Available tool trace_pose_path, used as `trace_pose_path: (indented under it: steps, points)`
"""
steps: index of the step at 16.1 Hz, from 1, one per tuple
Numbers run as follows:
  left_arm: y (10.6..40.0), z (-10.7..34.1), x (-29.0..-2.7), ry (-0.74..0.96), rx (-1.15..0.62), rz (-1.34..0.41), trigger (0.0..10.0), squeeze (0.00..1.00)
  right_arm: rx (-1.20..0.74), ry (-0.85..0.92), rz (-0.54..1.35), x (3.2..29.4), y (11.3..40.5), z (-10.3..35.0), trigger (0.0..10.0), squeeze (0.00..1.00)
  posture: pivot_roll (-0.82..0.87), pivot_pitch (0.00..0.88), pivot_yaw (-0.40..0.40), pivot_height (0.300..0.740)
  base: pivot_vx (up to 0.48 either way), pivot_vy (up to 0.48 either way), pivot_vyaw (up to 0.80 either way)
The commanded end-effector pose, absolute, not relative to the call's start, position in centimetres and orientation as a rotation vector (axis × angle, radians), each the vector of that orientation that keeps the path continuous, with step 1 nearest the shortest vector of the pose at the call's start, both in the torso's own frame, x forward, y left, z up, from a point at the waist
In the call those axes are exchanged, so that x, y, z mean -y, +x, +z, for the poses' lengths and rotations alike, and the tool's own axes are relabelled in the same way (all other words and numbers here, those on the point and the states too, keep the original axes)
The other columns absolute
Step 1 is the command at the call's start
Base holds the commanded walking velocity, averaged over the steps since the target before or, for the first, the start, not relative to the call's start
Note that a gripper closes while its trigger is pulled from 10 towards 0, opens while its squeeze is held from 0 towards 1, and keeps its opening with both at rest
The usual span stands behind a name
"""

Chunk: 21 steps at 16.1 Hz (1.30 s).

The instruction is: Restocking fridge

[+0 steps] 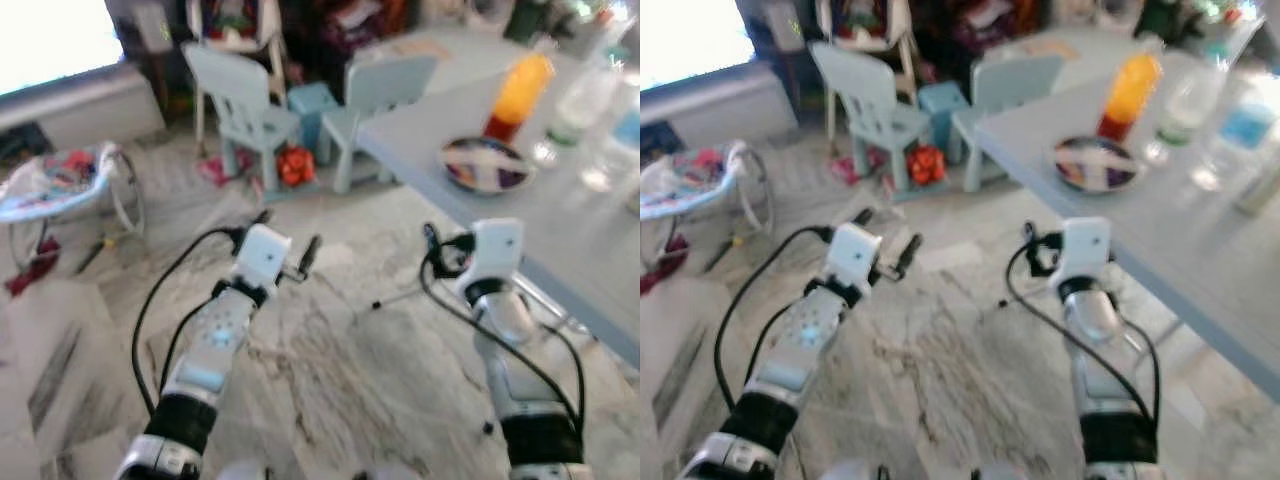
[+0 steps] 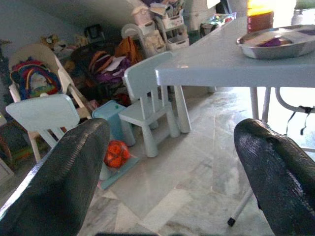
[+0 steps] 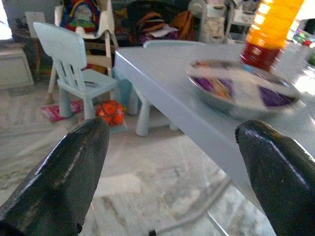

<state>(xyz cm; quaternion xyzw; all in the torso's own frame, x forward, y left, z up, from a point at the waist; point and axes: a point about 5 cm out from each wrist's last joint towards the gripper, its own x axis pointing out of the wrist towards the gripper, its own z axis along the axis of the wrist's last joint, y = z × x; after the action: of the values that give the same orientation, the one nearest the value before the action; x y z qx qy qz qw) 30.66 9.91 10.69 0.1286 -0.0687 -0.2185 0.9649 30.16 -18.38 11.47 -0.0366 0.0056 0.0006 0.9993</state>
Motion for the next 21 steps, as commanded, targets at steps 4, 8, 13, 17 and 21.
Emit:
trace_pose_path:
  steps: [4,8,13,17,21]
  points:
    - [30.6,10.7,-10.9,0.274,0.139,-0.423,10.0,0.00,-0.009,-0.059,0.019,17.6,30.3,11.6,10.0,0.00,0.02,0.094,-0.002,0.740,0.480,0.000,0.00]
    - [30.6,10.7,-10.8,0.272,0.140,-0.424,10.0,0.00,0.000,-0.077,-0.005,18.0,30.6,11.7,10.0,0.00,0.02,0.094,-0.003,0.740,0.480,0.000,0.00]
    - [30.6,10.8,-11.2,0.264,0.140,-0.389,10.0,0.00,-0.039,-0.033,-0.032,18.2,30.9,11.3,10.0,0.00,0.02,0.093,-0.006,0.740,0.343,0.000,0.00]
    - [30.5,10.8,-11.2,0.250,0.140,-0.395,10.0,0.00,-0.025,-0.107,-0.216,20.8,30.8,11.5,10.0,0.00,0.03,0.093,-0.008,0.740,0.000,0.000,0.00]
    - [30.3,10.6,-11.3,0.248,0.133,-0.395,10.0,0.00,-0.053,-0.102,-0.283,21.9,30.9,11.4,10.0,0.00,0.03,0.098,-0.004,0.740,0.000,0.000,0.00]
